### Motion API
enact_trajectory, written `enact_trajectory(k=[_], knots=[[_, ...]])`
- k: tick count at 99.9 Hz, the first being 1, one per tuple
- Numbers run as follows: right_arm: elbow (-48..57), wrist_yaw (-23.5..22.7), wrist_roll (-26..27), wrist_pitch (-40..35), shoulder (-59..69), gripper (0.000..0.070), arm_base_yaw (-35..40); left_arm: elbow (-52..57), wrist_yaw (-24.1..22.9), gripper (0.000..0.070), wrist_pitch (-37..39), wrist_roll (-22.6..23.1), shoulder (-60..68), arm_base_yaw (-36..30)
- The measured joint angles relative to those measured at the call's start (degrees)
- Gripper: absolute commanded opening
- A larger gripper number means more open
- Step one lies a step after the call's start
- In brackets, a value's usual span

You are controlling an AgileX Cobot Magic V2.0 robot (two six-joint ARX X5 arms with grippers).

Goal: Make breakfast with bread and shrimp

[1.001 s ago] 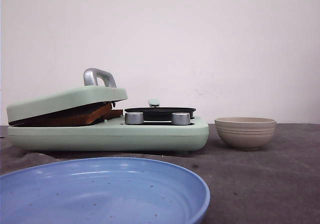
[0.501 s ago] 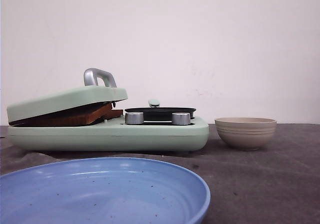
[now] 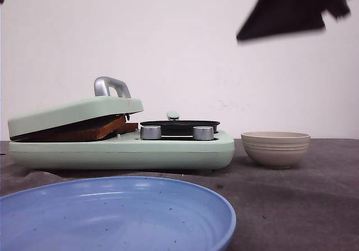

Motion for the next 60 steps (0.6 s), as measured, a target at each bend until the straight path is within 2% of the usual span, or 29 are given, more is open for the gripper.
enact_trajectory(k=[11, 35, 48, 60], knots=[[-4.02, 1.14, 1.2, 1.92, -0.13, 0.0, 1.7, -3.5, -0.22, 0.0, -1.2, -0.83, -3.93, 0.0], [-5.6, 1.57, 1.29, 2.16, -0.13, 0.0, 1.92, -4.5, -4.76, 0.0, -11.45, -1.05, -8.63, 0.0], [-5.6, 4.28, 0.83, 2.16, -0.13, 0.0, 1.95, -4.5, -7.58, 0.0, -12.11, -1.9, -9.51, 0.0], [-5.6, 4.76, 0.87, 2.03, -0.13, 0.0, 1.92, -4.5, -7.65, 0.0, -12.13, -3.72, -9.57, 0.0]])
